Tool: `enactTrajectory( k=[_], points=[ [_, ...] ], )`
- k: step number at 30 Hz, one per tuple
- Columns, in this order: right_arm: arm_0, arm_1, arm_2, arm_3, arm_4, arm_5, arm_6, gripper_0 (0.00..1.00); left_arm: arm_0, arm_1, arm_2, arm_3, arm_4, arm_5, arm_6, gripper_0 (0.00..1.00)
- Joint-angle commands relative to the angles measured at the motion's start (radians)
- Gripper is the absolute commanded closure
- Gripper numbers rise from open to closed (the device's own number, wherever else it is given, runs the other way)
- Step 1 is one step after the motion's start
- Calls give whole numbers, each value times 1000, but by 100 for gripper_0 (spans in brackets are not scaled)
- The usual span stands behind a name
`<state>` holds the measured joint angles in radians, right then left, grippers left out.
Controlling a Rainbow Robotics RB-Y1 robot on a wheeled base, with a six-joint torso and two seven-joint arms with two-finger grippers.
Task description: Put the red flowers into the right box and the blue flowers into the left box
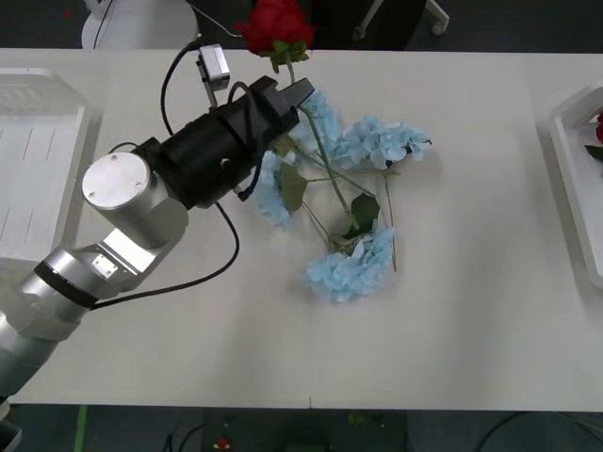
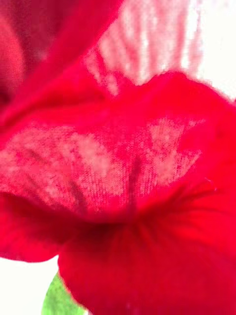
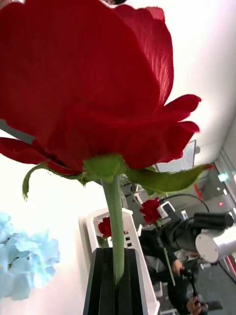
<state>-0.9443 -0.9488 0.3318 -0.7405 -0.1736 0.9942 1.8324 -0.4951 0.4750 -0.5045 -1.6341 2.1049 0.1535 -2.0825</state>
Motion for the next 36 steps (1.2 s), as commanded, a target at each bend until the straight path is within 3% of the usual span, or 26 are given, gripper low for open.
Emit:
enactTrajectory(
  k=[1,9,16,17,19,21,23,28,36],
  points=[
    [-47,24,-20,70,-4,-55,-19,100,-99,-58,-106,-40,20,-121,10,100],
    [-47,87,-25,205,3,-201,-134,100,-131,-138,-143,-33,30,-207,7,100],
    [-47,107,-40,240,17,-220,-179,100,-140,-145,-167,-33,33,-241,7,100],
    [-47,105,-40,240,17,-220,-177,92,-140,-144,-167,-33,37,-241,7,100],
    [-47,105,-46,240,17,-220,-176,54,-140,-142,-166,-33,38,-241,9,100],
    [-45,96,-53,240,17,-220,-167,31,-140,-142,-166,-33,40,-241,10,100],
    [-47,82,-53,240,13,-218,-134,15,-140,-142,-166,-33,43,-241,13,100],
    [-47,22,-91,214,-130,-175,24,0,-138,-144,-166,-32,47,-241,18,100],
    [-31,-91,-129,66,-560,118,271,0,-138,-142,-166,-27,47,-241,13,100]
  ],
)
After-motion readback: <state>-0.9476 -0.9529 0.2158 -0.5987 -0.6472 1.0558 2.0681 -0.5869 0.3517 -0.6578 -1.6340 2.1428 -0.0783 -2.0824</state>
